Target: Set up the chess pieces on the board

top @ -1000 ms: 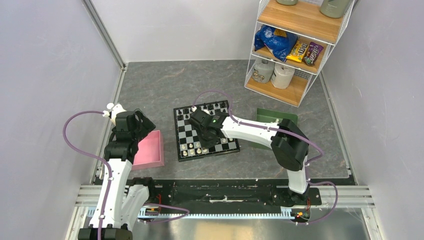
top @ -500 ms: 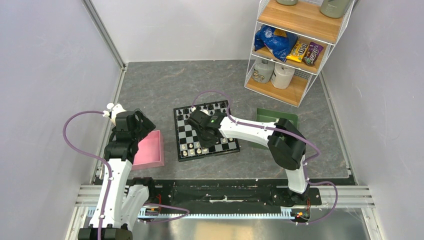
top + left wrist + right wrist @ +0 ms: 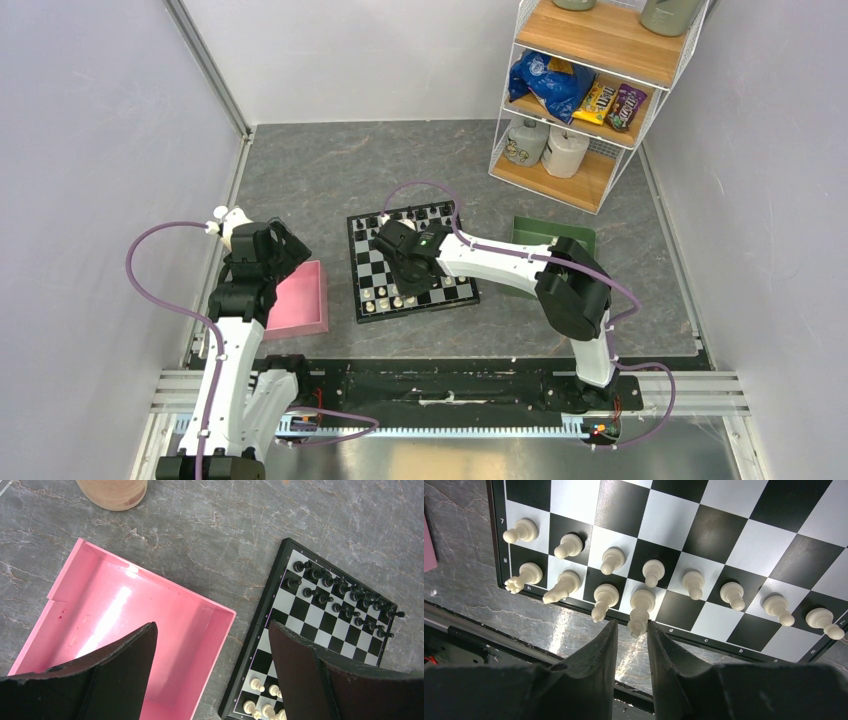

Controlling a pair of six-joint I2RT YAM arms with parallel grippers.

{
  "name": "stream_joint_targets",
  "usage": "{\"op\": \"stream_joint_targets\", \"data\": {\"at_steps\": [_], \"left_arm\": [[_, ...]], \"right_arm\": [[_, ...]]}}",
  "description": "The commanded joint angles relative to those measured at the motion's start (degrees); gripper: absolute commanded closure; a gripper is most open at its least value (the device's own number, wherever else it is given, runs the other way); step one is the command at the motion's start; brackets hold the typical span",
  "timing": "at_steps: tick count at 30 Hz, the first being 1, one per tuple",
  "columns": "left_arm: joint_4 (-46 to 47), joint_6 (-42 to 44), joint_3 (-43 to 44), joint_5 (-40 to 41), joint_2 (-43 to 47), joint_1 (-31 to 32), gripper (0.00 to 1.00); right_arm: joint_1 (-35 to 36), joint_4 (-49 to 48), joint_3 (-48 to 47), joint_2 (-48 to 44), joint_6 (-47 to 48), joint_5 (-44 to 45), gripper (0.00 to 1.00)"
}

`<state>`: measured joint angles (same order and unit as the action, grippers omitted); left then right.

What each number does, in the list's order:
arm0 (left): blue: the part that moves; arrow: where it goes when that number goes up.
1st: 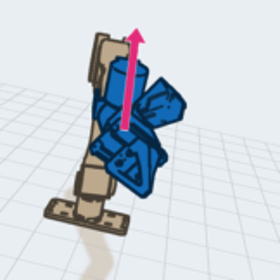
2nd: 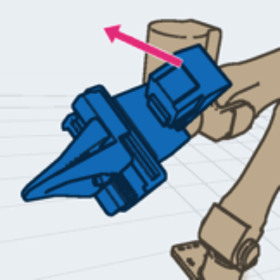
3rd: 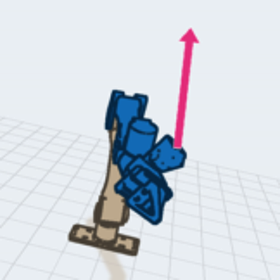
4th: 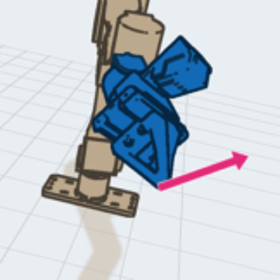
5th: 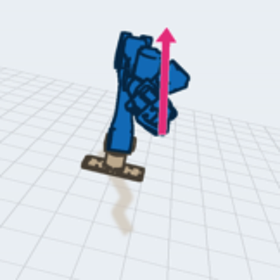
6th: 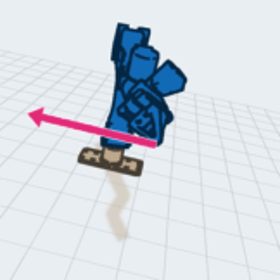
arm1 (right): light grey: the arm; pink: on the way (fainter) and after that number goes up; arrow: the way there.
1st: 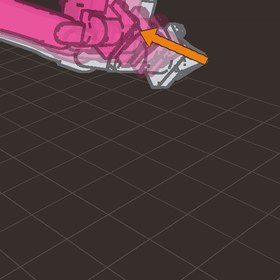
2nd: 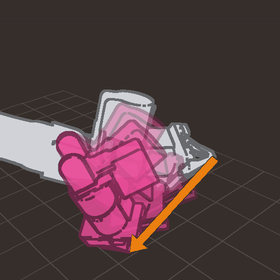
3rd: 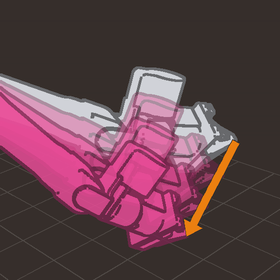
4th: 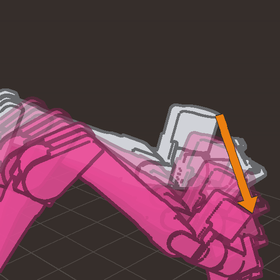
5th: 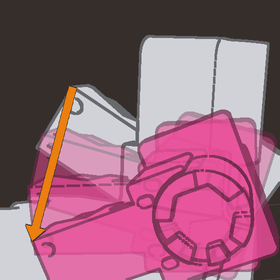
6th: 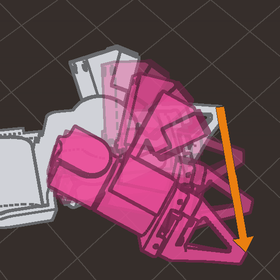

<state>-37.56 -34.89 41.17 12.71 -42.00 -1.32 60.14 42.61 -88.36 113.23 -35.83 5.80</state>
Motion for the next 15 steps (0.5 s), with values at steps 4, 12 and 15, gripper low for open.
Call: {"op": "stream_joint_targets", "data": {"at_steps": [4, 12, 15], "left_arm": [[1.53, 1.04, -0.03, -0.66, 0.14, -0.17, 0.11], [1.57, 1.09, -0.03, -0.59, 0.21, -0.21, 0.11], [1.54, 1.19, -0.03, -0.67, 0.13, -0.21, 0.11]], "right_arm": [[0.33, 2.60, -4.01, -1.82, 0.84, 1.57, 0.62], [-3.84, 5.02, 0.50, -13.93, 0.55, 9.27, 0.55], [-9.51, 5.16, 5.55, -20.12, 0.38, 11.26, 0.52]]}}
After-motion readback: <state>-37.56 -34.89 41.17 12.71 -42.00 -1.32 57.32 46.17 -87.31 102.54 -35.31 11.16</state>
